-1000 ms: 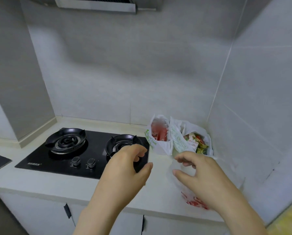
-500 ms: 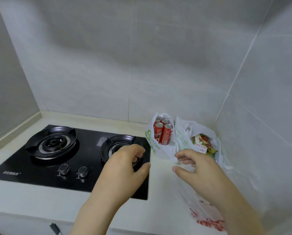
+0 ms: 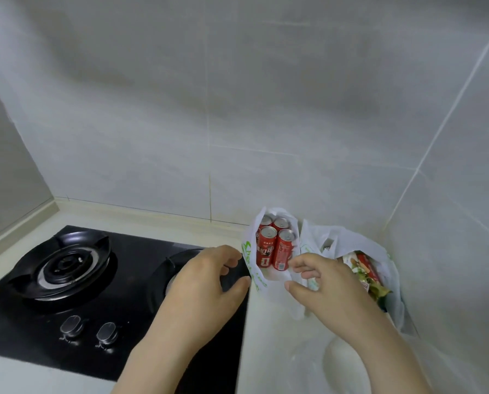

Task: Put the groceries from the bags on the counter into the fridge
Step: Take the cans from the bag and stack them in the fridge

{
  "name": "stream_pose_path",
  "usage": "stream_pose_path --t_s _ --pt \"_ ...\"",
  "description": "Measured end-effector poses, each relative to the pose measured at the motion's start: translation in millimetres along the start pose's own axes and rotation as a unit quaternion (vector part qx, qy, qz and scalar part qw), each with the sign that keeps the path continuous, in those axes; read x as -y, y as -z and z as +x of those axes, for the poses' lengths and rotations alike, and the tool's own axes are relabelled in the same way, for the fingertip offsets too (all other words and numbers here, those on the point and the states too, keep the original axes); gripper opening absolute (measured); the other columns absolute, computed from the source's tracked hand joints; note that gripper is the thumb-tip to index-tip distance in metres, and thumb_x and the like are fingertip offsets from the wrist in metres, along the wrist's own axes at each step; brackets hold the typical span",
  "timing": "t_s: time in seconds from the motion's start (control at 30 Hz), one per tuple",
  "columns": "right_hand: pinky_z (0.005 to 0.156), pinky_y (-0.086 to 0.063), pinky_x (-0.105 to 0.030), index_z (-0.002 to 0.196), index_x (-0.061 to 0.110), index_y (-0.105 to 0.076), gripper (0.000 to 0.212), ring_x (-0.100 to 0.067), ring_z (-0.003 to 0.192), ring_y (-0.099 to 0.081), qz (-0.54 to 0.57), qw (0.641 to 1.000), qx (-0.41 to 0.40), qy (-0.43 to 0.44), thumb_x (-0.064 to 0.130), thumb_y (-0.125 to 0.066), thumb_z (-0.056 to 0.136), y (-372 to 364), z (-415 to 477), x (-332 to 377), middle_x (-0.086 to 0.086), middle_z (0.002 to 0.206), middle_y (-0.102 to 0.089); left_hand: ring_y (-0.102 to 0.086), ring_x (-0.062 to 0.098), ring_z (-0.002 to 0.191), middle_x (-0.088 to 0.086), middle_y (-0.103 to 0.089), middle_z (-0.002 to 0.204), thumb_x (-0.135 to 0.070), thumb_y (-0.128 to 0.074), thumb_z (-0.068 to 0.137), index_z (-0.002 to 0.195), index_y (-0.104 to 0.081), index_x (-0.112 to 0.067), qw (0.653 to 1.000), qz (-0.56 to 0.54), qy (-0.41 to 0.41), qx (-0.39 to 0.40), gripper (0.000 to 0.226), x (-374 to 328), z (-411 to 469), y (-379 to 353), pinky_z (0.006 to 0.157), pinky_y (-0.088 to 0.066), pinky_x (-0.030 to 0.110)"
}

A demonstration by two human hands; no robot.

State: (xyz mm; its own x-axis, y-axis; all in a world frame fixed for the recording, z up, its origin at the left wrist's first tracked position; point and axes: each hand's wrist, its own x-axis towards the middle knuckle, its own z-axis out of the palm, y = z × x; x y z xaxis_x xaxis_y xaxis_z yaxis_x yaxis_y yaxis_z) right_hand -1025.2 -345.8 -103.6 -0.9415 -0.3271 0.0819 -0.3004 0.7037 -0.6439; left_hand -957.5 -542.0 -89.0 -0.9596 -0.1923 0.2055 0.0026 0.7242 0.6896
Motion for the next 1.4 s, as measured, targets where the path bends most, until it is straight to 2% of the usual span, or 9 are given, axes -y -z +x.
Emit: stream_pose_path --t_s 0.1,0.47,0.63,0.87,1.0,1.13,1.3,1.4 --pt "0.085 -0.045 -0.017 0.112 0.034 -0.062 0.029 0.006 0.100 -0.056 -0.004 1.000 0.016 -0.012 0.032 -0.069 0.084 3 24 -22 0.022 0.107 -0.062 -0.055 -0.006 0.099 -0.023 -0.058 0.108 -0.035 -0.063 0.085 0.116 -0.058 -0.033 1.000 0.004 0.012 0.014 0.032 0 22 -23 0.090 -0.048 0.021" --pt "0.094 -0.048 -0.026 0.117 0.030 -0.061 0.033 -0.001 0.103 -0.058 0.017 0.997 0.031 -0.065 0.026 -0.068 0.085 -8 90 -69 0.019 0.108 -0.061 -0.056 -0.005 0.096 -0.019 -0.059 0.111 -0.032 -0.064 0.084 0.120 -0.057 -0.029 0.998 0.014 0.024 0.056 0.036 25 103 -74 0.085 -0.046 0.014" --pt "0.094 -0.048 -0.025 0.122 0.029 -0.060 0.038 0.001 0.104 -0.057 0.023 0.995 0.026 -0.097 0.025 -0.067 0.085 -17 118 -77 0.018 0.113 -0.061 -0.058 -0.003 0.095 -0.016 -0.060 0.108 -0.032 -0.064 0.084 0.113 -0.059 -0.029 0.996 -0.003 0.017 0.082 0.030 40 140 -88 0.088 -0.050 0.023" --pt "0.086 -0.039 -0.013 0.129 0.029 -0.054 0.043 0.003 0.105 -0.053 0.009 0.994 0.027 -0.101 0.026 -0.065 0.088 -42 162 -93 0.018 0.119 -0.057 -0.057 -0.002 0.093 -0.015 -0.057 0.109 -0.028 -0.065 0.083 0.114 -0.058 -0.028 0.995 -0.017 0.023 0.099 0.032 77 185 -125 0.087 -0.049 0.019" --pt "0.092 -0.039 -0.015 0.133 0.029 -0.051 0.047 0.000 0.112 -0.052 -0.002 0.992 0.029 -0.119 0.025 -0.064 0.088 -55 180 -105 0.015 0.127 -0.056 -0.056 -0.001 0.095 -0.014 -0.054 0.111 -0.025 -0.066 0.083 0.121 -0.055 -0.026 0.992 -0.044 0.035 0.115 0.039 95 197 -147 0.087 -0.048 0.017" --pt "0.095 -0.042 -0.018 0.133 0.030 -0.051 0.049 0.000 0.110 -0.054 -0.004 0.992 0.024 -0.127 0.024 -0.066 0.087 -67 198 -115 0.013 0.127 -0.058 -0.058 0.001 0.092 -0.006 -0.056 0.109 -0.019 -0.066 0.082 0.117 -0.056 -0.022 0.989 -0.064 0.038 0.126 0.036 106 215 -165 0.081 -0.049 0.013" --pt "0.097 -0.046 -0.029 0.130 0.030 -0.052 0.049 -0.005 0.111 -0.055 -0.006 0.990 0.016 -0.141 0.025 -0.069 0.084 -78 212 -131 0.011 0.124 -0.059 -0.060 0.014 0.096 0.000 -0.058 0.108 -0.018 -0.067 0.081 0.114 -0.056 -0.017 0.988 -0.051 0.048 0.135 0.034 118 231 -185 0.086 -0.051 0.033" --pt "0.090 -0.041 -0.021 0.129 0.029 -0.051 0.051 -0.005 0.109 -0.054 -0.009 0.991 0.006 -0.133 0.022 -0.069 0.083 -81 220 -135 0.021 0.113 -0.054 -0.057 0.017 0.106 0.003 -0.058 0.114 -0.019 -0.066 0.083 0.118 -0.054 -0.014 0.987 -0.041 0.051 0.144 0.038 124 237 -193 0.090 -0.048 0.031"
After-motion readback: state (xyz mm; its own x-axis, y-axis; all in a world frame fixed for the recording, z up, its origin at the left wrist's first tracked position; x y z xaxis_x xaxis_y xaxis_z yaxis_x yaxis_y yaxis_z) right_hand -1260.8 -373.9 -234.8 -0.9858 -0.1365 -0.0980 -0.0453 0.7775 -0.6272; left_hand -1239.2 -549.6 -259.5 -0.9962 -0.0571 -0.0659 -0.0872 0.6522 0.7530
